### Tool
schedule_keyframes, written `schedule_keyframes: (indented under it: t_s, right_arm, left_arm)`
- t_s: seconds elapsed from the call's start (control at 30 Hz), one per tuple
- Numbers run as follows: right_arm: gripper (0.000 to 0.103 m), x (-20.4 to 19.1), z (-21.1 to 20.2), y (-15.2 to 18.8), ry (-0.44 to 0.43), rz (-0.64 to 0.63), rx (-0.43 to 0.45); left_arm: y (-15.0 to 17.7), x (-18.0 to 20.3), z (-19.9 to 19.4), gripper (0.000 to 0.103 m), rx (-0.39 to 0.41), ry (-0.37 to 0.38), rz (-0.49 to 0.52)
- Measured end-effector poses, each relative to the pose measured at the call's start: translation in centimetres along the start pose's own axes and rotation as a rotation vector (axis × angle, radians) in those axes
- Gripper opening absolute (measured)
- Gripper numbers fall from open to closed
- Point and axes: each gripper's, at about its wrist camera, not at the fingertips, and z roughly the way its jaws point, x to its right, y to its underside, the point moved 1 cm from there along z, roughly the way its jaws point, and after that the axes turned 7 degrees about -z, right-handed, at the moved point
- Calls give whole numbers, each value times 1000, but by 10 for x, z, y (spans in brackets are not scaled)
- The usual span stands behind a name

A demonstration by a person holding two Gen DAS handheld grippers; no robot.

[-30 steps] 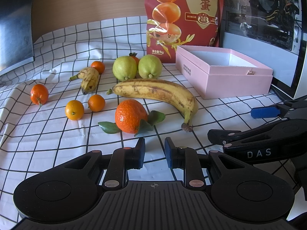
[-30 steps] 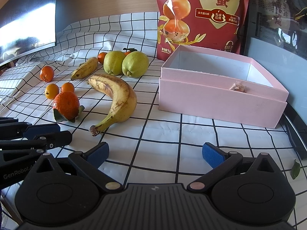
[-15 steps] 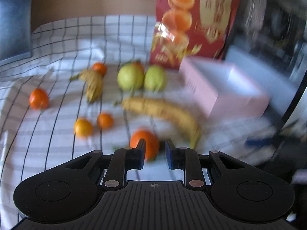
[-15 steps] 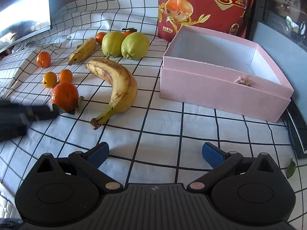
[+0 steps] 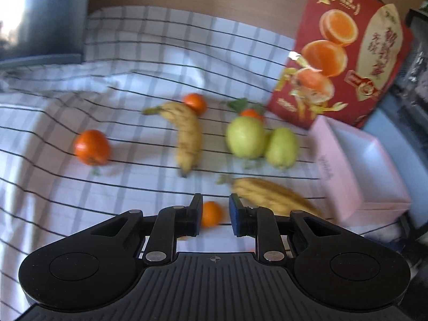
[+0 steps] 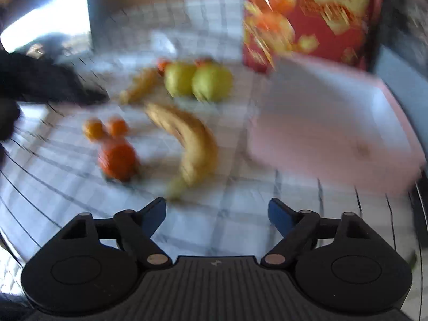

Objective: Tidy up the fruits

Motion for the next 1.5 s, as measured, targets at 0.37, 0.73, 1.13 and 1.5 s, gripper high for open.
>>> schedule_keyframes:
  t_s: [0.37,0.73,1.13,1.5]
  right_arm:
    - [28,-73,90,-110,-72,-234,44]
    - [20,-81,156,-115,-88,-287,-141]
    - [7,-82,149,-119,-106,-289,-68]
    - [7,-58,113,-129,-103,-235,-7]
  left_arm:
    - [31,-59,-26,24,21,-44,-113]
    - [32,-92,-25,24,54,-1,-202]
    - [23,-85,-16,24,36,32,-181]
    - [27,-64,-22,24,14,69,-141]
